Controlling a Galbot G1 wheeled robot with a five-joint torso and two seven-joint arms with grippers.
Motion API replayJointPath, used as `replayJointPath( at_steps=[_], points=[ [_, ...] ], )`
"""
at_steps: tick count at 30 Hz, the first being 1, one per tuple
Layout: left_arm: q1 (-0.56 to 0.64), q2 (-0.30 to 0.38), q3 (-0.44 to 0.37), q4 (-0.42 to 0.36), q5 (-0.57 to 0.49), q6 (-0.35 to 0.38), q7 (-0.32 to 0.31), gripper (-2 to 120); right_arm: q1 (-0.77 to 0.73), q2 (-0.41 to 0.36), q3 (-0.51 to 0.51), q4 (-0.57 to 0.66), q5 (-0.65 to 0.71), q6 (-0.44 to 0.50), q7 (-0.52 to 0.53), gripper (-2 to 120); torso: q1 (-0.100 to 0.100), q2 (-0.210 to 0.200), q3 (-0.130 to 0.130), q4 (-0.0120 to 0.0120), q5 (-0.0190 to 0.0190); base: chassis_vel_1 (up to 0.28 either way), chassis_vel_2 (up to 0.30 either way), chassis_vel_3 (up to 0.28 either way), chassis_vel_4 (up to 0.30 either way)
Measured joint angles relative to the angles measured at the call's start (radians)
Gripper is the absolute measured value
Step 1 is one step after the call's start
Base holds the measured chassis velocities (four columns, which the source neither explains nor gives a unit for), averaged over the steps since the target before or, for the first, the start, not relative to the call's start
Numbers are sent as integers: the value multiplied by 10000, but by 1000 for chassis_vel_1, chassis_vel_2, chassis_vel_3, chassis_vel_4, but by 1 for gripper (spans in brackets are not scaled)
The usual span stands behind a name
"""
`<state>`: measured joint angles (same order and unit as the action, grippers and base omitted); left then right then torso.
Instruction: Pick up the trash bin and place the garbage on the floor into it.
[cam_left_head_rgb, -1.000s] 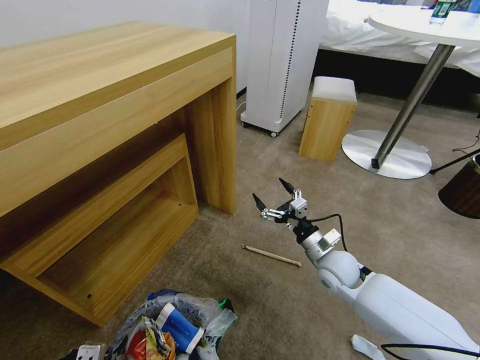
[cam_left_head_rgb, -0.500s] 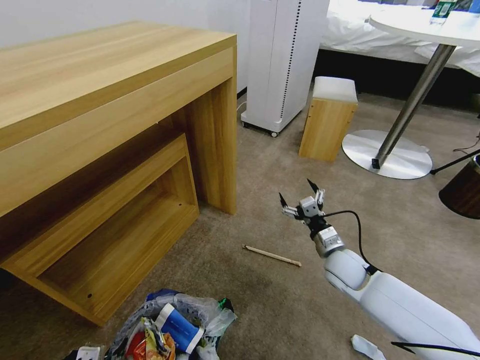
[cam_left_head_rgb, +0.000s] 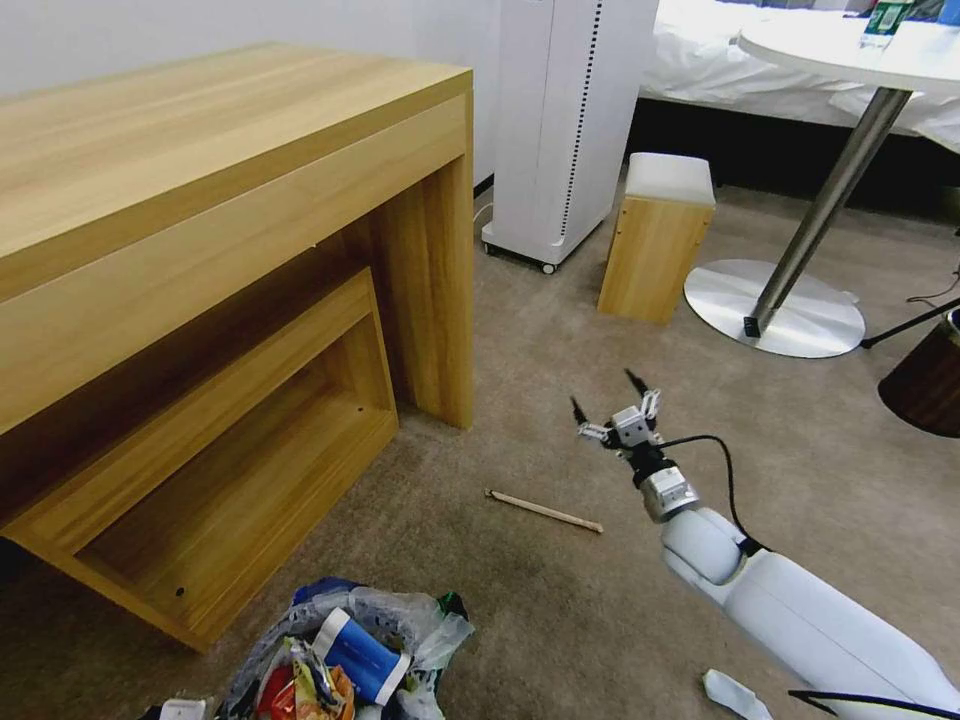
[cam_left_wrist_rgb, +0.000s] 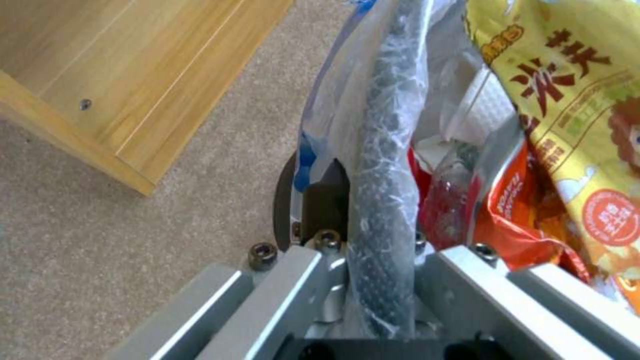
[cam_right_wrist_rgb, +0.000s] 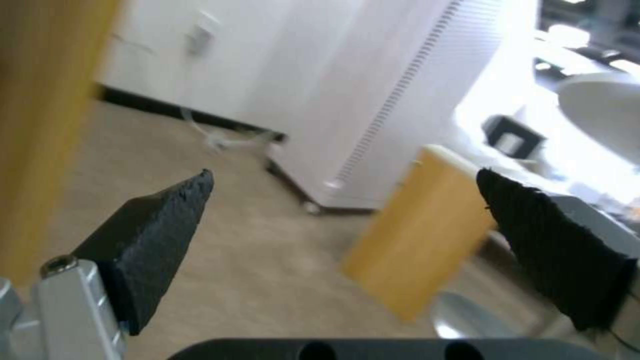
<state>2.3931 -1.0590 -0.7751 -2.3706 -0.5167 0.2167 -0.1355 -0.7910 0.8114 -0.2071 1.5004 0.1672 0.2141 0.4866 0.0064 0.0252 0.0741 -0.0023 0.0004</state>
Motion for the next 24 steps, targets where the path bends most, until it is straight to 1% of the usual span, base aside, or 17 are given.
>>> replayJointPath(
  at_steps=[1, 3, 6, 8, 9, 11, 12, 14, 15, 16, 17, 18, 19, 20, 21, 22, 24],
  points=[
    [0, 0, 0, 0, 0, 0, 0, 0, 0, 0, 0, 0, 0, 0, 0, 100, 0, 0, 0, 0, 0, 0, 0, 0, 0],
    [-23, 62, 2, 4, -26, -4, -31, 0, 143, -77, 174, -455, -486, -106, 63, 100, 0, 0, 0, 1, -6, 0, 0, 0, 0],
    [-35, 81, 18, 12, -39, -28, -42, 0, 231, -43, 541, -1121, -1190, -33, -116, 100, 0, 0, 1, 1, 1, 0, 0, 0, 0],
    [-36, 71, 54, 17, -34, -46, -42, 0, 312, -75, 803, -1331, -1719, 108, -203, 100, 1, 0, 0, 0, 1, 0, 0, 0, 0],
    [-36, 71, 54, 17, -34, -46, -42, 0, 312, -75, 803, -1331, -1719, 108, -203, 100, 1, 0, 0, 0, 1, 0, 0, 0, 0],
    [-52, 58, 102, 64, -5, -64, -74, 0, 451, -410, 1053, -1299, -2641, -25, -656, 100, 0, 0, 0, 3, 1, 0, 0, 0, 0],
    [-52, 58, 102, 64, -5, -64, -74, 0, 451, -410, 1053, -1299, -2641, -25, -656, 100, 0, 0, 0, 3, 1, 0, 0, 0, 0],
    [-41, 38, 112, 106, 34, -92, -75, 0, 808, -922, 996, -1393, -3764, -210, -895, 100, 0, 0, -1, 1, -5, 0, 0, 0, 0],
    [-25, 32, 114, 106, 42, -100, -76, 0, 934, -1089, 912, -1496, -4073, -256, -976, 100, 0, 0, 0, 3, -4, 0, 0, 0, 0],
    [-15, 32, 116, 113, 56, -110, -76, 0, 1081, -1312, 881, -1702, -4473, -205, -1385, 100, 0, 0, 0, 3, -1, 0, 0, 0, 0],
    [-15, 32, 116, 113, 56, -110, -76, 0, 1081, -1312, 881, -1702, -4473, -205, -1385, 100, 0, 0, 0, 3, -1, 0, 0, 0, 0],
    [-14, 29, 127, 114, 59, -118, -80, 0, 1142, -1645, 823, -1757, -4439, -306, -2062, 100, 0, 0, 0, 4, 1, 0, 0, 0, 0],
    [-15, 28, 134, 115, 62, -123, -85, 0, 1141, -1915, 712, -1733, -3872, -496, -2601, 100, 0, 0, 0, 5, -3, 0, 0, 0, 0],
    [-13, 24, 145, 115, 60, -124, -102, 0, 1130, -2375, 379, -1541, -2539, -900, -3468, 100, 1, 0, 0, 1, -4, 0, 0, 0, 0],
    [-13, 24, 145, 115, 60, -124, -102, 0, 1130, -2375, 379, -1541, -2539, -900, -3468, 100, 1, 0, 0, 1, -4, 0, 0, 0, 0],
    [-14, 22, 146, 127, 58, -129, -106, 0, 1099, -2815, -41, -1319, -1207, -1279, -4280, 100, 0, 0, -1, 2, -3, 0, 0, 0, 0],
    [-6, 15, 147, 145, 51, -148, -107, 0, 856, -3412, -676, -947, 1076, -1272, -5664, 100, 0, 0, 0, -2, -5, 0, 0, 0, 0]
  ],
)
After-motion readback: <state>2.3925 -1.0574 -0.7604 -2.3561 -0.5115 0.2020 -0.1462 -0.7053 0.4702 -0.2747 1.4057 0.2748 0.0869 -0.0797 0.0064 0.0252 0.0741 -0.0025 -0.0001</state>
